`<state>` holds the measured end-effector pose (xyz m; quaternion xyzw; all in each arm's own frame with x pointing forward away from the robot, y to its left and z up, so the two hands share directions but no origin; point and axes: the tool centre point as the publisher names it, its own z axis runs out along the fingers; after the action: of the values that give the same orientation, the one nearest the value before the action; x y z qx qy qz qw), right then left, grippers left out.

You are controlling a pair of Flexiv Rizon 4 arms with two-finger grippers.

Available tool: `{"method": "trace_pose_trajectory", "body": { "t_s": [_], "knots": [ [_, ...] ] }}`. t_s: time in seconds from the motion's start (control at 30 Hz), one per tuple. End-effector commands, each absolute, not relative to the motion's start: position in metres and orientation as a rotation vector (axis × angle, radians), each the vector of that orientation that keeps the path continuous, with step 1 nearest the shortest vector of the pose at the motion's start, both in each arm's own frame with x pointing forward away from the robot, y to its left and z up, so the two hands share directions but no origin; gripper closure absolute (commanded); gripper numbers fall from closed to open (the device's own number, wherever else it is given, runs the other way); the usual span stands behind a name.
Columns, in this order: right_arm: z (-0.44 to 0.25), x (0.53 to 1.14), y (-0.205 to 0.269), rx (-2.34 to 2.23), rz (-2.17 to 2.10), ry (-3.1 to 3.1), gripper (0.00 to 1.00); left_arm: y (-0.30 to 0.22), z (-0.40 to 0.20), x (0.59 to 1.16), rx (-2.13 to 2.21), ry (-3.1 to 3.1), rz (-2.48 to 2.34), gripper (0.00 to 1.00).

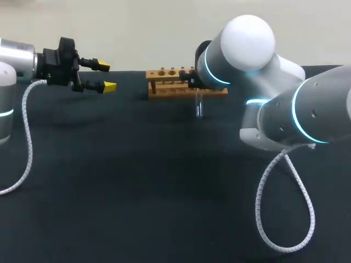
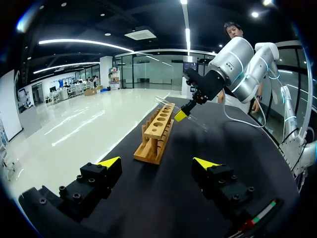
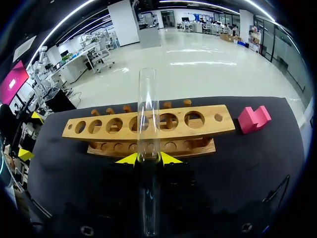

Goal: Grasp the test tube, adjust it, and insert it.

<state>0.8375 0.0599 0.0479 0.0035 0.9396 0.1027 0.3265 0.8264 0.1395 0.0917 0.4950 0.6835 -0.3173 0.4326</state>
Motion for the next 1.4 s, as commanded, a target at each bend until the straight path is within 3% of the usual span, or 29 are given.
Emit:
{"method": "trace_pose_trajectory", "body": {
  "t_s": [0.03,0.9,1.4],
  "knots": [
    [0.045,0.842,0.06,0.012,0.28,2.479,1.0,0.14,0.091,0.825,1.231,1.698,-0.787,0.0],
    [0.044,0.838,0.061,0.036,0.314,2.521,1.0,0.14,0.091,0.825,1.231,1.698,-0.787,0.0],
    [0.09,0.812,0.048,0.127,0.245,2.437,1.0,0.14,0.091,0.825,1.231,1.698,-0.787,0.0]
  ]
}}
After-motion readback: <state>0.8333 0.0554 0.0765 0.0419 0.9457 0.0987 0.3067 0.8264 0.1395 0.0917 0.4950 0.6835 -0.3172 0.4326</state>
